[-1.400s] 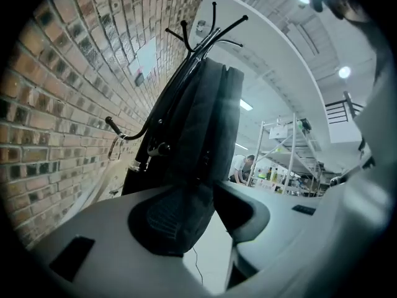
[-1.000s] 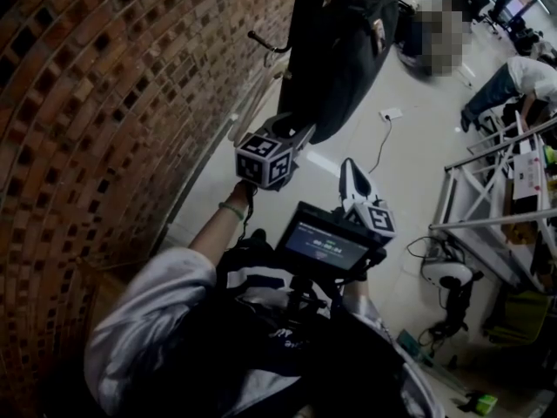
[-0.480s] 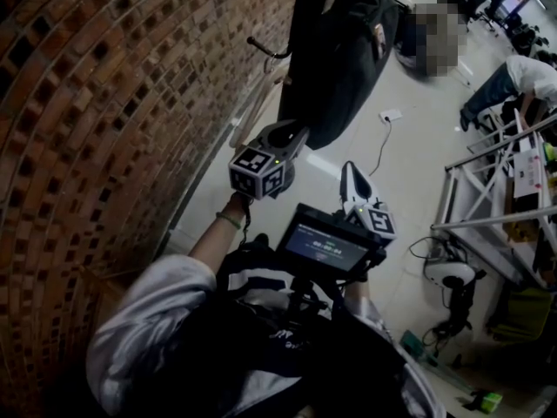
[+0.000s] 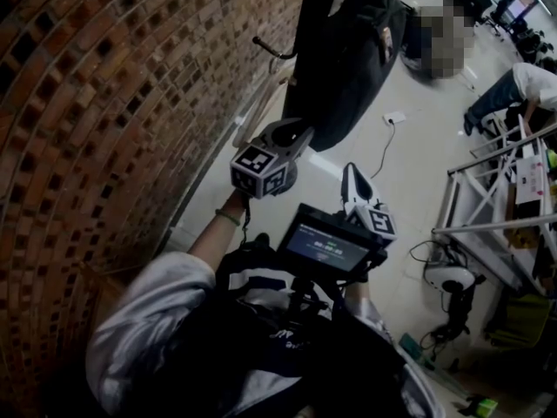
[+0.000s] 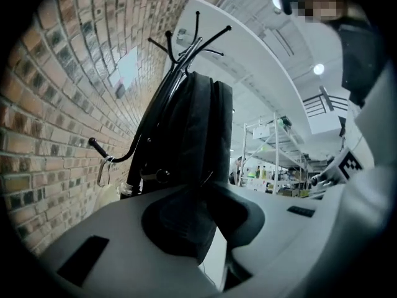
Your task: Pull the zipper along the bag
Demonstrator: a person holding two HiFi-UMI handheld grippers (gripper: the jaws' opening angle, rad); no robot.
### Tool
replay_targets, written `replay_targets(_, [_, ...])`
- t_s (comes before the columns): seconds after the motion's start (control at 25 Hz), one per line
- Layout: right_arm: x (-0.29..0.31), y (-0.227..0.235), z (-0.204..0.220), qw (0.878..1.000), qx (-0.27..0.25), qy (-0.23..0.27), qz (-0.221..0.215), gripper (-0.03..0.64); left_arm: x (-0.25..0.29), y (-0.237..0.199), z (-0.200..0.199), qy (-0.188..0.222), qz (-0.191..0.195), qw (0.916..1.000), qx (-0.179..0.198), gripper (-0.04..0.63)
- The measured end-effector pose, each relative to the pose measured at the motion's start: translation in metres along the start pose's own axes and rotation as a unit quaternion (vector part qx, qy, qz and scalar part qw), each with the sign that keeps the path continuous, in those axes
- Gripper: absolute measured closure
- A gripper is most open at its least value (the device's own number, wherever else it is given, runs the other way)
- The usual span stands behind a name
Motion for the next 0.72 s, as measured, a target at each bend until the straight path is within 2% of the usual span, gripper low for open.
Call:
replay_targets(0.08, [0.0006,-0.0002,0.0006,1.000,0.002,-0.001,0.000,0.611,0.0022,-0.0020,-0.0040,0.002,0.008,1.0000,0.002,0.534])
replay_targets(0.24, [0.0003,0.0023,0.0016,1.000,0.002,0.000,0.001,0.611,0.0023,-0.0039,-0.0075,0.015,0.021,0.9994,-0.022,0.534])
replay_targets(0.36, [-0.0009,0.0037,0.0003,1.000,0.003,0.001,0.002,0.611,-0.0023,-0.0027,-0.0042,0.037,0.032,0.9970,-0.059,0.534])
replay_targets(0.52, [-0.0011,0.0080,0.0014,1.000,0.004,0.000,0.006,0.611,-0.0047,-0.0029,-0.0013,0.072,0.062,0.9893,-0.111,0.536])
replay_targets(0.6, [-0.0010,0.0083,0.0028,1.000,0.004,-0.001,0.006,0.611,-0.0059,-0.0030,-0.0048,0.068,0.066,0.9905,-0.099,0.556])
replay_targets(0.72, [-0.0003,0.0079,0.0036,1.000,0.006,-0.003,0.004,0.611,-0.0047,-0.0002,-0.0096,0.038,0.064,0.9950,-0.066,0.574])
Point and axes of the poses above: the fingertips, and each gripper's own axes: x forward along the fingers, y to its right, z out of its underside, the point moved 5 cm from there along -x, backward along the fingers, and after that the axes turned 12 degrees about z, right-handed, at the moved point
